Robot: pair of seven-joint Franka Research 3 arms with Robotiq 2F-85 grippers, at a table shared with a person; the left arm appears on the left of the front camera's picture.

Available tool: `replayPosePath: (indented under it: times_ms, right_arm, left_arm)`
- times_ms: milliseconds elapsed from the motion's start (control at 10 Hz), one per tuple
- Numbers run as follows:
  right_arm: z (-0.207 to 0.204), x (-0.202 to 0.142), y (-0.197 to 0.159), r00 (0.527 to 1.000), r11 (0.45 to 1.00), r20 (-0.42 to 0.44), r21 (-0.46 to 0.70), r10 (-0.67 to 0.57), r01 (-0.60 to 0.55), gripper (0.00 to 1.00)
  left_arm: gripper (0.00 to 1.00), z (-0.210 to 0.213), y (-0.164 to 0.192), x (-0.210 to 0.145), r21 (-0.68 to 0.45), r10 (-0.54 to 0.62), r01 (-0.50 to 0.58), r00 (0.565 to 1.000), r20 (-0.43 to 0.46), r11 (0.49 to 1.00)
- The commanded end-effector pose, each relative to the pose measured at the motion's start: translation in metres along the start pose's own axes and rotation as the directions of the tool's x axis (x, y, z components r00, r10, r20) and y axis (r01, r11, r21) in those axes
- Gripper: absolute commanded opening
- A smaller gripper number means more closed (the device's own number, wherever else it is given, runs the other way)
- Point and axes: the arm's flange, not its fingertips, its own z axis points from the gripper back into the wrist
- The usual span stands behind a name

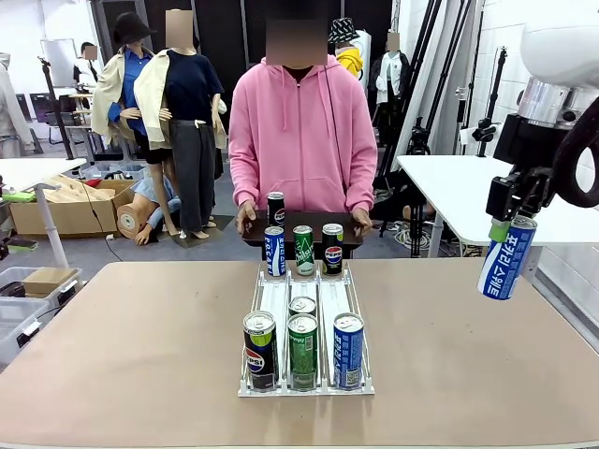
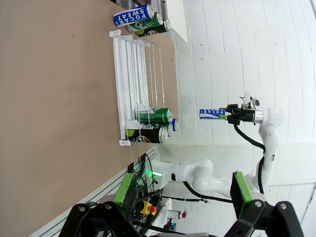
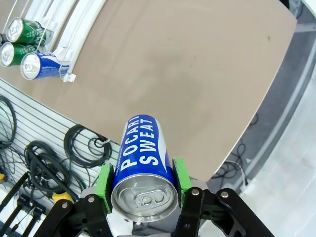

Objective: Retrieve and hand over the desired beverage to the person.
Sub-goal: Place the picked can on the Handle tray extended by the person.

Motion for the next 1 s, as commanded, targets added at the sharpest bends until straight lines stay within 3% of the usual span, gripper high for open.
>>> replayPosePath:
  times_ms: [0, 900]
  right_arm:
    - [0.0013, 0.0001, -0.0004, 1.0, 1.0, 0.003, -0.004, 0.0, 0.0, 0.0]
    - [0.0013, 0.0001, -0.0004, 1.0, 1.0, 0.003, -0.004, 0.0, 0.0, 0.0]
  left_arm:
    - [1.0, 0.0013, -0.0019, -0.0006, 0.0, -0.005, 0.005, 1.0, 0.003, 1.0]
    - [1.0, 0.0013, -0.0019, -0.0006, 0.0, -0.005, 0.005, 1.0, 0.003, 1.0]
